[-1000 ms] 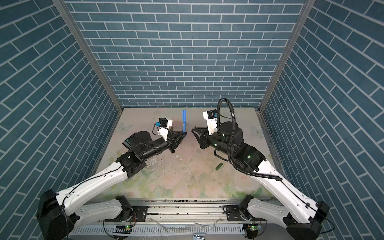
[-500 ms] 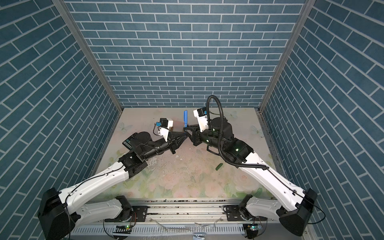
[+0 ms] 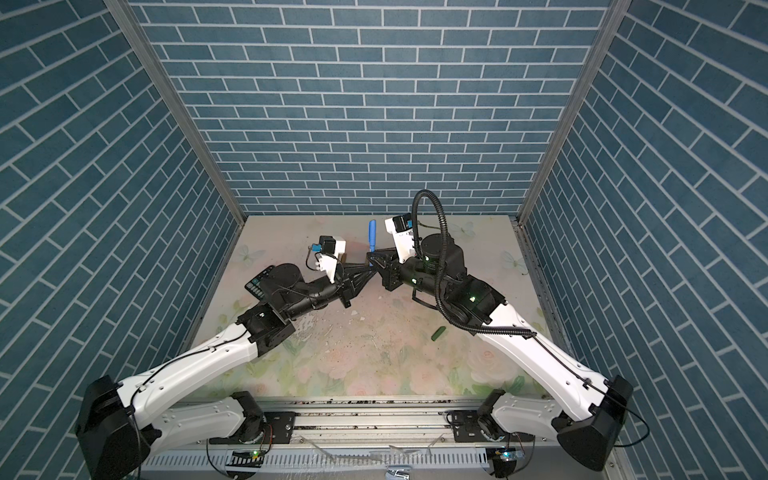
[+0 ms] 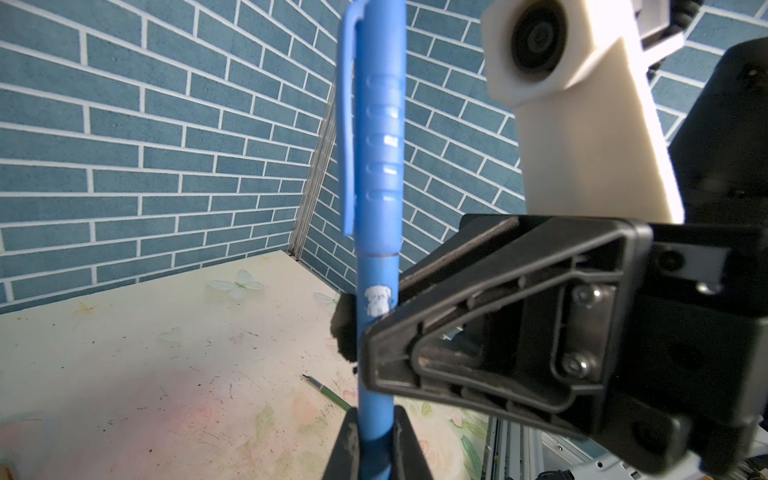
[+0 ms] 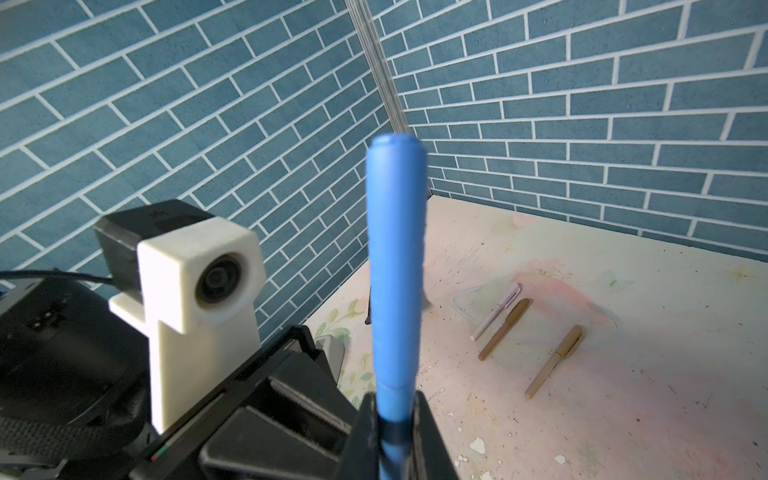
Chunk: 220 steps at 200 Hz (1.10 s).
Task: Insert the pens into the pen caps
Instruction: 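Grasp the capped blue pen with the right gripper while the left gripper releases, then carry the capped blue pen with the right gripper toward the tan pens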
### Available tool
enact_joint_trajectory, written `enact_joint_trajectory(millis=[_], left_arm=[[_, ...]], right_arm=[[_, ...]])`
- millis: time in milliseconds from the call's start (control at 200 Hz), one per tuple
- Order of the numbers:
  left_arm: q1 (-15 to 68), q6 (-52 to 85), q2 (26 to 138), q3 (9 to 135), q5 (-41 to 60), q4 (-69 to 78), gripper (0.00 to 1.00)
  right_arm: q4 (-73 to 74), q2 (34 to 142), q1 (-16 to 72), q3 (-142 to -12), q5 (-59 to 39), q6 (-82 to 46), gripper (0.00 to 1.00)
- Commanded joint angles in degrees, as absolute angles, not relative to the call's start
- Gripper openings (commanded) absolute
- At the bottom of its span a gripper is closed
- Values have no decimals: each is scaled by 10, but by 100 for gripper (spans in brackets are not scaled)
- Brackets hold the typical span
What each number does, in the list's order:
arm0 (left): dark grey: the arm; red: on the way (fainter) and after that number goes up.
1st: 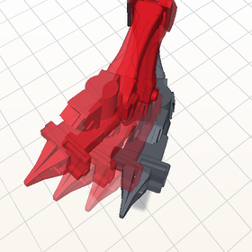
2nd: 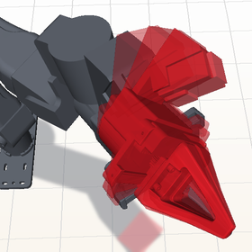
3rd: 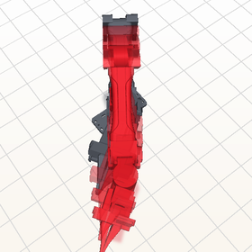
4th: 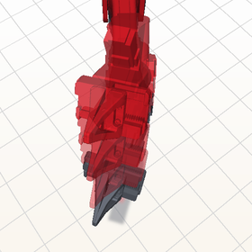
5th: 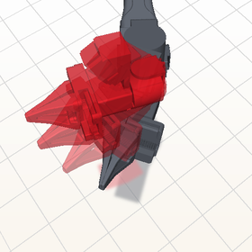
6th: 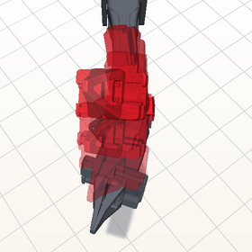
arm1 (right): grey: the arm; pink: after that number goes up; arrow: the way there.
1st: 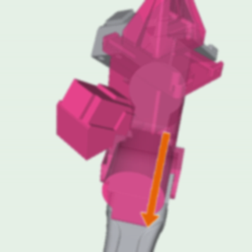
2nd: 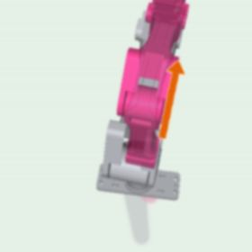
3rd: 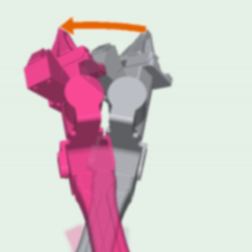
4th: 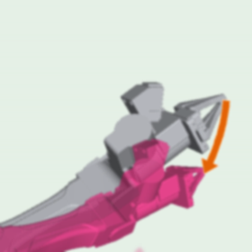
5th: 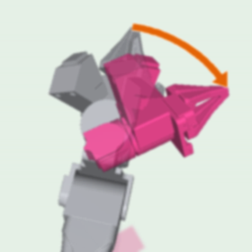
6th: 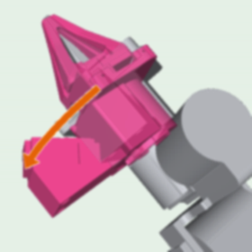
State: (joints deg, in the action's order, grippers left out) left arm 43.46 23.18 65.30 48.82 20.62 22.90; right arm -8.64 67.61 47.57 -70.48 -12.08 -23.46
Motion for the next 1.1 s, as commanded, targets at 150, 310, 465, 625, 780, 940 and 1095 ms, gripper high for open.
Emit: enact_joint_trajectory(millis=[150,310,465,625,780,940,1095], left_arm=[[433,236,641,475,158,234,66],[433,228,609,464,40,196,79],[433,223,572,456,-131,132,80],[433,215,555,453,-204,110,80],[433,210,556,455,-194,112,80],[434,212,561,458,-181,112,80],[433,212,567,460,-167,113,80]], right_arm=[[-72,671,475,-725,-87,-222,12],[-104,702,464,-750,-17,-199,12],[-123,770,415,-762,-14,-237,12],[-120,868,366,-762,-47,-296,13],[-134,982,350,-800,-83,-323,14],[-132,1097,348,-847,-111,-350,14],[-135,1191,348,-905,-124,-365,16]])
